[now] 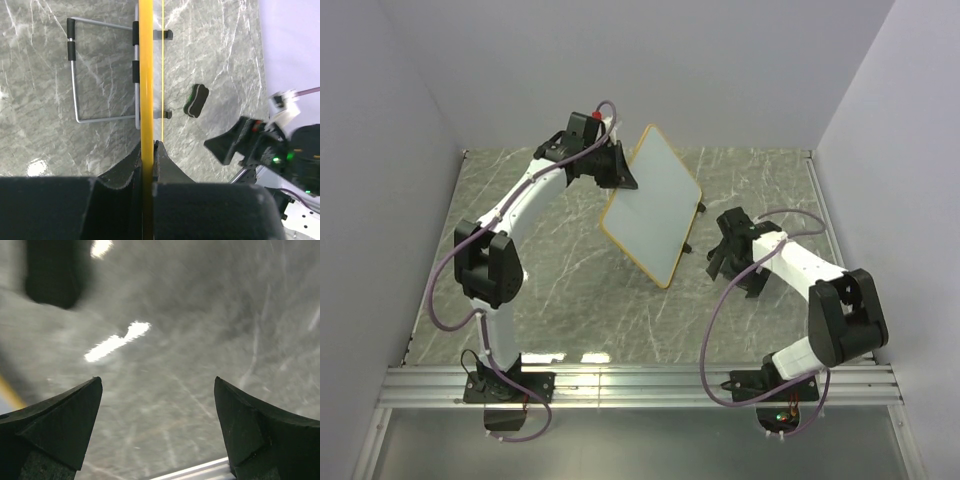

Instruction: Erase the whiteboard

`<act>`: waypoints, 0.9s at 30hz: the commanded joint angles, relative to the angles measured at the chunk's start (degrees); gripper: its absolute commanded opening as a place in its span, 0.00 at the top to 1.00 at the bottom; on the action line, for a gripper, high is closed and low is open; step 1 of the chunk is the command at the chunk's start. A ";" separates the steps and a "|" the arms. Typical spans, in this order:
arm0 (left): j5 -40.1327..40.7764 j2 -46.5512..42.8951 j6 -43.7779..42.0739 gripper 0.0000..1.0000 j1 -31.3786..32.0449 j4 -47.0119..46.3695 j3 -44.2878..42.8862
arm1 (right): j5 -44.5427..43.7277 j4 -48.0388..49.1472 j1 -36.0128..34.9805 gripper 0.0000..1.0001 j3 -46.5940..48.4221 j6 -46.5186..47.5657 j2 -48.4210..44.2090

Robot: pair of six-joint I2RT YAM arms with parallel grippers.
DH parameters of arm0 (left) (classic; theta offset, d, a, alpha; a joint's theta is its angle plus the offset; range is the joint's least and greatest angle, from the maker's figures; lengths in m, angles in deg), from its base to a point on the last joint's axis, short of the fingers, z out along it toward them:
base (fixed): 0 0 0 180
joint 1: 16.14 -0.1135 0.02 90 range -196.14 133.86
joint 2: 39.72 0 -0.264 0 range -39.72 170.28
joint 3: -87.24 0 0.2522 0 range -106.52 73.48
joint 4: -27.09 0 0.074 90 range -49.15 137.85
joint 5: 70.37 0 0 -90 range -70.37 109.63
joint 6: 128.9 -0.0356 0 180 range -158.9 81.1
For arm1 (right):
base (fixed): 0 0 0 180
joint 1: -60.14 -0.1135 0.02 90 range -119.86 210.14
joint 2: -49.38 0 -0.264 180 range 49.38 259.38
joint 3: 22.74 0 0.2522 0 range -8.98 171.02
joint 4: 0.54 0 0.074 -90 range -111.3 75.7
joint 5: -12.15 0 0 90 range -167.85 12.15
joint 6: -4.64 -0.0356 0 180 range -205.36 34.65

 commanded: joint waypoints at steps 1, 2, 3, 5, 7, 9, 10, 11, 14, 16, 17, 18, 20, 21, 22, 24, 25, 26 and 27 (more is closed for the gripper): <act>4.54 4.62 -3.05 0.91 2.51 7.34 -0.87 | 0.69 -0.41 -0.11 0.00 -1.42 0.04 0.27; 4.71 4.62 -3.05 0.86 2.51 7.52 -1.23 | 0.79 -0.15 -0.11 0.00 -1.24 0.30 0.97; 5.06 4.79 -2.87 0.75 2.51 7.52 -1.66 | 0.70 -0.23 -0.11 0.00 -0.63 0.91 1.24; 5.33 4.71 -2.78 0.69 2.51 7.43 -2.11 | 0.09 -0.67 -0.11 0.00 0.86 1.44 1.60; 5.68 4.45 -2.61 0.60 2.51 7.69 -3.16 | -0.53 -1.11 -0.20 0.00 1.92 2.15 1.68; 5.94 4.27 -2.61 0.54 2.51 7.96 -4.21 | -0.71 -1.29 -0.11 0.00 2.97 2.85 1.33; 6.20 4.18 -2.70 0.52 2.51 8.04 -4.56 | -0.88 -1.55 -0.11 0.00 3.24 2.94 1.07; 6.29 4.01 -2.61 0.52 2.51 8.13 -4.92 | -0.88 -1.55 -0.20 0.00 3.42 3.20 0.90; 7.34 4.09 -2.52 0.49 2.42 9.18 -6.85 | -0.71 -0.85 -0.20 0.00 3.68 3.82 -1.12; 7.61 4.27 -2.43 0.47 2.42 9.89 -8.78 | -0.44 -0.59 -0.11 0.00 3.68 3.99 -2.26; 7.87 4.36 -2.52 0.46 2.42 10.50 -9.40 | -0.44 -0.67 -0.20 0.00 3.68 4.08 -3.14; 8.05 4.53 -2.35 0.42 2.42 10.85 -10.79 | -0.44 -0.85 -0.11 0.00 3.86 4.17 -3.50; 8.84 4.79 -2.43 0.39 2.42 12.08 -12.29 | -0.53 -1.37 -0.20 0.00 3.94 4.43 -4.46; 9.28 4.71 -2.43 0.35 2.42 12.44 -13.61 | -0.71 -1.55 -0.20 0.00 3.94 4.43 -4.90; 10.24 4.45 -2.26 0.30 2.25 12.44 -13.80 | -0.71 -1.55 -0.20 0.00 3.94 4.43 -5.52; 13.75 2.43 -1.03 0.24 1.90 11.74 -12.66 | -0.53 -1.11 -0.20 0.00 3.95 4.70 -7.97; 14.46 1.64 -0.59 0.23 1.46 11.13 -11.70 | 0.25 0.02 -0.20 0.00 3.94 4.78 -9.11; 15.51 -0.54 -0.24 0.18 1.28 10.25 -8.73 | 0.69 0.99 -0.11 0.00 3.86 5.22 -12.17; 17.26 -1.78 0.46 0.15 1.11 8.15 -6.96 | 1.31 1.87 -0.11 0.00 3.77 5.40 -13.85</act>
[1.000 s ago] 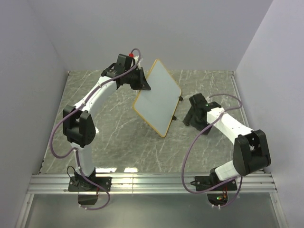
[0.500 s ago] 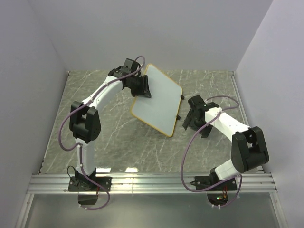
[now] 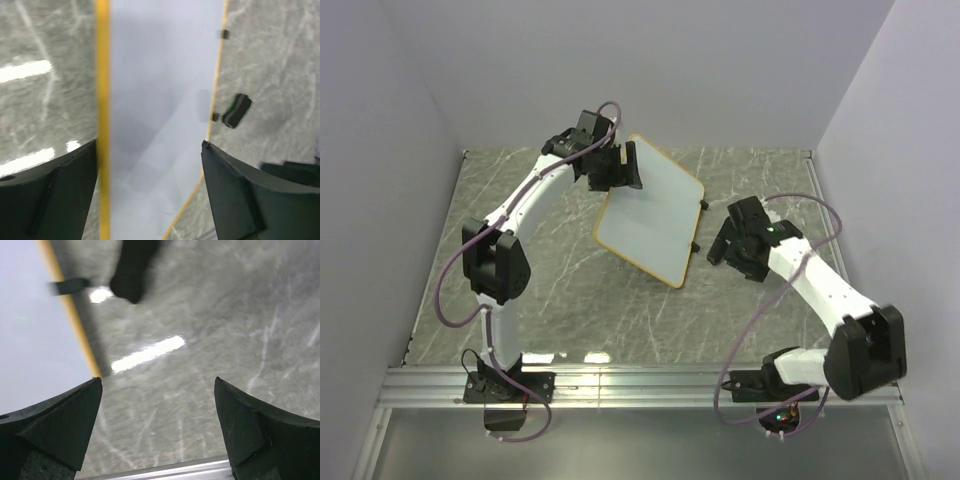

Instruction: Erase the whiteboard

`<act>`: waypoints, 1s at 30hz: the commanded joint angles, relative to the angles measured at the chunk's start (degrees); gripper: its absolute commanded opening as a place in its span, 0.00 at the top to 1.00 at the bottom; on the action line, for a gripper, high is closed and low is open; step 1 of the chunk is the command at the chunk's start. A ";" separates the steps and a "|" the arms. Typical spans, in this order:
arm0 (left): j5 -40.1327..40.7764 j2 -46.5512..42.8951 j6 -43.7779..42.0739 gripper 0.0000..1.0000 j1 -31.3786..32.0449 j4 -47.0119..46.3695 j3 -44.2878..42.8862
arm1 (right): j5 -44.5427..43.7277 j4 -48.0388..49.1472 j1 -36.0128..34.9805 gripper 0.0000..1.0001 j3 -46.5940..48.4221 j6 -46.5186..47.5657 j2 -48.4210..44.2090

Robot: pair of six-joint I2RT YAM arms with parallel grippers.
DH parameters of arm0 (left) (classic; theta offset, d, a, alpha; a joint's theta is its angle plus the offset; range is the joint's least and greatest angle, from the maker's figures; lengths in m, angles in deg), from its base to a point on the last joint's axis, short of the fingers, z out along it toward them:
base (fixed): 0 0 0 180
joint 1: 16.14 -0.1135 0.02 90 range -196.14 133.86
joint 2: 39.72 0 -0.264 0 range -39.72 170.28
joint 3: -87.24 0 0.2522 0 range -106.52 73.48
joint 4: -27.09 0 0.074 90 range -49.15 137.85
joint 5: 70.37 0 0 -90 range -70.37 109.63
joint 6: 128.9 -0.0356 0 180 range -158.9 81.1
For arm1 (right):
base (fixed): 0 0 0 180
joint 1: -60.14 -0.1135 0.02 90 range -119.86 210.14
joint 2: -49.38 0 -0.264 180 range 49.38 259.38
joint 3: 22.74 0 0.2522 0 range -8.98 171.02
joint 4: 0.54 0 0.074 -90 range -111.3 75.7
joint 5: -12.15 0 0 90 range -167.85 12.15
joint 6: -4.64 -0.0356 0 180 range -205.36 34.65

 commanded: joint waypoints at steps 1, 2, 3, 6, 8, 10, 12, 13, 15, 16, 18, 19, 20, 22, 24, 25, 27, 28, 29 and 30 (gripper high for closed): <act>6.04 -7.14 2.11 0.14 -0.99 -3.93 4.20 | 0.94 4.08 -0.20 0.00 2.17 1.23 -9.20; 6.92 -9.16 2.46 0.14 -1.17 -4.72 6.82 | 1.38 4.61 -0.20 0.00 2.78 1.49 -10.54; 7.80 -9.96 3.07 0.14 -1.35 -5.16 7.81 | 1.56 5.23 -0.11 0.00 3.14 1.58 -11.77; 11.67 -12.60 3.78 0.13 -2.40 -5.96 9.92 | 2.44 6.55 -0.11 0.00 5.07 2.02 -15.64; 12.72 -13.57 3.78 0.13 -3.45 -5.87 10.10 | 2.62 7.52 -0.20 0.00 5.86 2.19 -18.10; 15.86 -14.10 4.04 0.13 -4.33 -4.39 9.75 | 2.62 8.31 -0.20 0.00 6.56 2.28 -20.29; 19.04 -16.03 4.48 0.14 -5.47 -3.85 10.71 | 1.13 8.14 -0.11 0.00 7.44 1.23 -21.62; 23.15 -17.17 4.66 0.14 -6.00 -4.28 11.68 | 0.60 7.35 -0.20 0.00 8.75 -0.08 -22.58; 30.00 -21.73 7.37 0.14 -7.49 -4.38 16.50 | -1.24 5.86 -0.20 0.00 10.25 -0.79 -24.42; 32.13 -26.18 7.90 0.13 -8.11 -5.25 19.04 | -1.16 5.85 -0.20 0.00 11.22 -0.71 -25.22; 34.00 -31.56 6.86 0.13 -8.90 -12.87 29.84 | -0.73 6.55 -0.11 0.00 10.88 -0.10 -27.67; 34.09 -34.29 6.07 0.12 -8.91 -15.95 33.62 | -0.29 7.86 -0.11 0.00 9.40 0.26 -30.56; 33.39 -38.67 5.19 0.12 -8.91 -19.46 39.40 | 0.50 8.83 -0.11 0.00 8.16 0.43 -32.16; 32.16 -40.64 4.40 0.12 -8.91 -18.89 41.74 | 3.05 9.72 -0.11 0.00 5.27 1.13 -35.49; 33.11 -41.61 3.34 0.13 -8.99 -16.69 42.53 | 3.58 8.14 -0.11 0.00 4.11 0.44 -36.47; 33.73 -42.13 3.08 0.13 -9.08 -16.51 42.97 | 4.28 6.66 -0.11 0.00 3.24 0.18 -37.09; 33.39 -44.24 2.29 0.12 -9.69 -17.38 44.90 | 5.16 6.46 -0.11 0.00 2.27 0.17 -37.88; 33.04 -44.94 2.11 0.12 -9.87 -17.56 45.43 | 5.43 6.73 -0.11 0.00 1.48 0.35 -38.67; 32.77 -45.82 1.50 0.13 -9.96 -17.65 46.22 | 5.34 6.99 -0.11 0.00 1.21 0.61 -39.11; 32.16 -46.26 0.97 0.13 -9.96 -17.91 46.49 | 5.34 7.25 -0.11 0.00 1.12 0.87 -39.64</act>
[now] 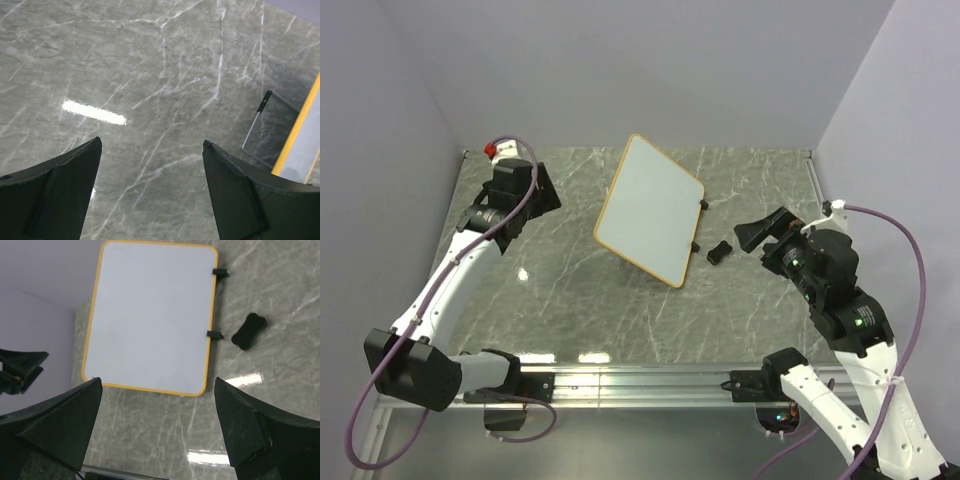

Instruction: Erase the whiteboard

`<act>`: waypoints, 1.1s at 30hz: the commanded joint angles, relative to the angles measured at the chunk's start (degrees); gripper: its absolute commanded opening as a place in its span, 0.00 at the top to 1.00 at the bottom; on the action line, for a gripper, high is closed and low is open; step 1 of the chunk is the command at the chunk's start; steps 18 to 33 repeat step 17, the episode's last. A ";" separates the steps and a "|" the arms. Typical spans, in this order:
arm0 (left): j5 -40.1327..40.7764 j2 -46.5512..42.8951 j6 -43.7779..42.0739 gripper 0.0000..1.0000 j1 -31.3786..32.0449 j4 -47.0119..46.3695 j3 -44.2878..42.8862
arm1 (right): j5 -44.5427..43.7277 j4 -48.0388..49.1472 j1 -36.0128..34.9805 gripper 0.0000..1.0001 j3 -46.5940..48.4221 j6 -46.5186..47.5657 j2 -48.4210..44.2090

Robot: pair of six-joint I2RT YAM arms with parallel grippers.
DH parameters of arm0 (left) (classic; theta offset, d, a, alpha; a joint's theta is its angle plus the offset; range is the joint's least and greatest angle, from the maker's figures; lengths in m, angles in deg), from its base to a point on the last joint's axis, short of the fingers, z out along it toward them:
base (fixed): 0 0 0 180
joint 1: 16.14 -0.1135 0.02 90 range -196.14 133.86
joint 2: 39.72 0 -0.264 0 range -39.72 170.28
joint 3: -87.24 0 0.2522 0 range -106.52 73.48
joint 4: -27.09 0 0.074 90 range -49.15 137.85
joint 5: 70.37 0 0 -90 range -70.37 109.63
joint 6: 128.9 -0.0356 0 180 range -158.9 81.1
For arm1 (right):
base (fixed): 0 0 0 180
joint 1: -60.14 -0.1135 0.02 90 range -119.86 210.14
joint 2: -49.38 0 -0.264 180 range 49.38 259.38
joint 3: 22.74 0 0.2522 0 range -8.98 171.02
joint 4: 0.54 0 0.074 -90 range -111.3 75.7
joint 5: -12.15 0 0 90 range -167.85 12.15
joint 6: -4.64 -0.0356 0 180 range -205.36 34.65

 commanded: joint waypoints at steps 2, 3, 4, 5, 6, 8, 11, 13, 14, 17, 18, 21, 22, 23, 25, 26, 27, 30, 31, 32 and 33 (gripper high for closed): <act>-2.34 -2.84 -3.95 0.14 -0.45 -2.85 1.83 | 1.17 0.20 -0.05 0.00 -1.11 2.32 -0.80; -2.96 -2.67 -3.87 0.14 -0.45 -2.42 1.75 | 1.08 0.02 -0.05 0.00 -0.85 2.76 -0.80; -4.01 -2.32 -3.70 0.14 -0.45 -1.02 1.66 | 1.17 -1.02 -0.05 0.00 -0.15 3.72 -0.54; -4.28 -2.22 -2.83 0.14 -0.45 -0.14 1.14 | 1.25 -1.73 -0.05 0.00 0.47 4.26 -0.37; -4.72 -2.05 -2.29 0.14 -0.45 0.83 0.79 | 1.34 -2.70 -0.13 0.00 1.17 4.70 -0.02; -6.12 -1.35 -1.33 0.13 -0.45 2.32 -0.18 | 1.52 -4.98 0.04 0.00 2.40 5.84 -0.01; -5.87 0.93 1.56 0.13 -0.45 6.36 -3.60 | 2.92 -6.40 -0.04 0.00 2.94 7.33 -1.24; -6.48 1.47 3.07 0.12 -0.45 7.25 -5.79 | 5.56 -5.61 -0.05 0.00 2.67 8.56 -2.90; -6.74 1.55 4.46 0.12 -0.45 7.43 -6.59 | 7.22 -5.00 -0.05 0.00 2.24 8.65 -3.52; -7.80 2.52 5.18 0.11 -0.45 9.18 -10.89 | 9.08 -5.51 -0.13 0.01 1.53 7.61 -4.14; -7.80 2.52 5.18 0.11 -0.45 9.18 -10.89 | 9.08 -5.51 -0.13 0.01 1.53 7.61 -4.14; -7.80 2.52 5.18 0.11 -0.45 9.18 -10.89 | 9.08 -5.51 -0.13 0.01 1.53 7.61 -4.14; -7.80 2.52 5.18 0.11 -0.45 9.18 -10.89 | 9.08 -5.51 -0.13 0.01 1.53 7.61 -4.14; -7.80 2.52 5.18 0.11 -0.45 9.18 -10.89 | 9.08 -5.51 -0.13 0.01 1.53 7.61 -4.14; -7.80 2.52 5.18 0.11 -0.45 9.18 -10.89 | 9.08 -5.51 -0.13 0.01 1.53 7.61 -4.14; -7.80 2.52 5.18 0.11 -0.45 9.18 -10.89 | 9.08 -5.51 -0.13 0.01 1.53 7.61 -4.14; -7.80 2.52 5.18 0.11 -0.45 9.18 -10.89 | 9.08 -5.51 -0.13 0.01 1.53 7.61 -4.14; -7.80 2.52 5.18 0.11 -0.45 9.18 -10.89 | 9.08 -5.51 -0.13 0.01 1.53 7.61 -4.14; -7.80 2.52 5.18 0.11 -0.45 9.18 -10.89 | 9.08 -5.51 -0.13 0.01 1.53 7.61 -4.14; -7.80 2.52 5.18 0.11 -0.45 9.18 -10.89 | 9.08 -5.51 -0.13 0.01 1.53 7.61 -4.14; -7.80 2.52 5.18 0.11 -0.45 9.18 -10.89 | 9.08 -5.51 -0.13 0.01 1.53 7.61 -4.14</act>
